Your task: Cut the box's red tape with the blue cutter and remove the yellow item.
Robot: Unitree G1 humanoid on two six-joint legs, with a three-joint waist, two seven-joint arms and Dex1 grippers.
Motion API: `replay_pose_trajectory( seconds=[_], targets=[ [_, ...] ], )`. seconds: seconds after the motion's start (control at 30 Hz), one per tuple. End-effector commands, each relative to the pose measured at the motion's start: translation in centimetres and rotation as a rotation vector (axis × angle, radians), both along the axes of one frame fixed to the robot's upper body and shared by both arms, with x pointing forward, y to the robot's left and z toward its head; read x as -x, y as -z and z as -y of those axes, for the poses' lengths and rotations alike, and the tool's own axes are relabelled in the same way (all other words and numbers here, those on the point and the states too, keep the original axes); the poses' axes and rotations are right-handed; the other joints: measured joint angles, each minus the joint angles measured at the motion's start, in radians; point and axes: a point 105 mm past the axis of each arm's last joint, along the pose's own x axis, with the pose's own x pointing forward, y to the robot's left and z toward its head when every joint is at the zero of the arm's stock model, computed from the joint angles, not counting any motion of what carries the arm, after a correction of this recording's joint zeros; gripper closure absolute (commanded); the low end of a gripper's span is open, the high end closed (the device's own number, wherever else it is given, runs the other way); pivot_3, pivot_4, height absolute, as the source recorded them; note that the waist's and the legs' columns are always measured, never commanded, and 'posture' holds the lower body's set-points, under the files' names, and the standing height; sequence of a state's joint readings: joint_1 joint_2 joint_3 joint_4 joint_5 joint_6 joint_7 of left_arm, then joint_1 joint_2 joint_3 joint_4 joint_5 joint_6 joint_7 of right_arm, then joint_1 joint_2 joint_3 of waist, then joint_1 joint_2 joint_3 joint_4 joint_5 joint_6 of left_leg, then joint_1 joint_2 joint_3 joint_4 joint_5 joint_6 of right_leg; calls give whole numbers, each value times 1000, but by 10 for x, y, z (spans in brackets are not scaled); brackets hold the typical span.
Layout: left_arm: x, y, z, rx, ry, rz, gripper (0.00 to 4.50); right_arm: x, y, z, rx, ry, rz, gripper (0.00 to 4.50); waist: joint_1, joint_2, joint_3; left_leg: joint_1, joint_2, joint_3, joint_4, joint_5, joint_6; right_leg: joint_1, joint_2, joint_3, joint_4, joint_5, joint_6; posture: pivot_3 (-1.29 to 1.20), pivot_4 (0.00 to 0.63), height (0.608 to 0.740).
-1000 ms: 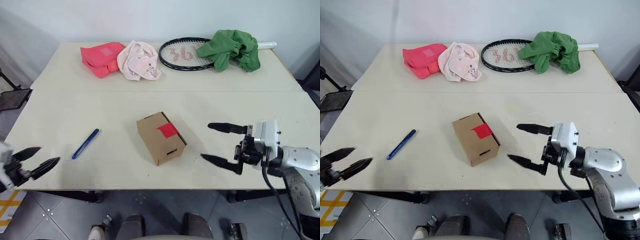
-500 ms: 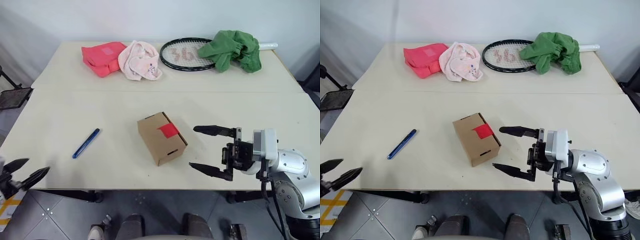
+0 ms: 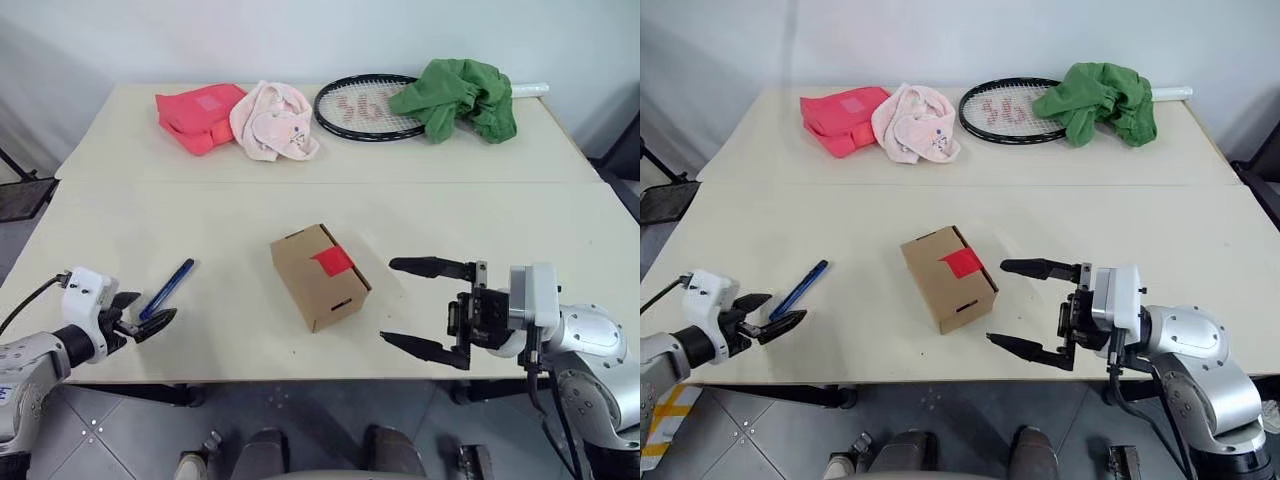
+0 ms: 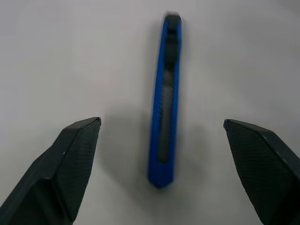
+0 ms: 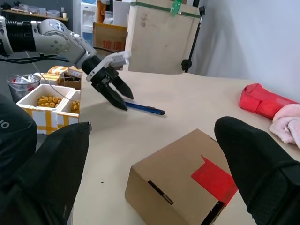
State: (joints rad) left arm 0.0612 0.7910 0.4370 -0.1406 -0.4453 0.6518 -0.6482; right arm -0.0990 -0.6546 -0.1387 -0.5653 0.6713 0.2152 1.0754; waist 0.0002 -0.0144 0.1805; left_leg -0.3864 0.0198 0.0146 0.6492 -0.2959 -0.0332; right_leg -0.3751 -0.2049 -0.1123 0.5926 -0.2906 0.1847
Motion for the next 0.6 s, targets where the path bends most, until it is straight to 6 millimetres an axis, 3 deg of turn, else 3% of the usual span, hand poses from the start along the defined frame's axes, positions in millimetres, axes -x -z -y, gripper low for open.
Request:
replay_pose_trajectory(
  seconds=[0.03,0.07,0.17,0.53,0.6],
  targets=[
    [4,13,0,-24,29,-88,38,7,-10,-1,-10,-7,40,6,1,0,0,0,0,0,0,0,0,0,0,0,0,0,0,0,150,740],
    [4,16,-1,-49,44,-101,38,7,-10,-2,-11,-5,40,6,1,0,0,0,0,0,0,0,0,0,0,0,0,0,0,0,150,740],
    [0,18,-8,-79,29,-112,609,7,-10,-2,-11,3,41,0,2,2,-1,0,0,1,0,0,0,0,0,1,0,0,0,0,150,740],
    [0,26,1,-58,115,-145,3885,8,-5,1,-7,46,30,0,3,5,-3,1,0,3,0,0,0,0,0,2,0,0,0,0,150,740],
    [-1,26,4,-64,134,-127,4057,8,-4,3,-5,55,28,0,4,5,-3,1,0,3,0,0,0,0,0,2,0,0,0,0,150,740]
  ],
)
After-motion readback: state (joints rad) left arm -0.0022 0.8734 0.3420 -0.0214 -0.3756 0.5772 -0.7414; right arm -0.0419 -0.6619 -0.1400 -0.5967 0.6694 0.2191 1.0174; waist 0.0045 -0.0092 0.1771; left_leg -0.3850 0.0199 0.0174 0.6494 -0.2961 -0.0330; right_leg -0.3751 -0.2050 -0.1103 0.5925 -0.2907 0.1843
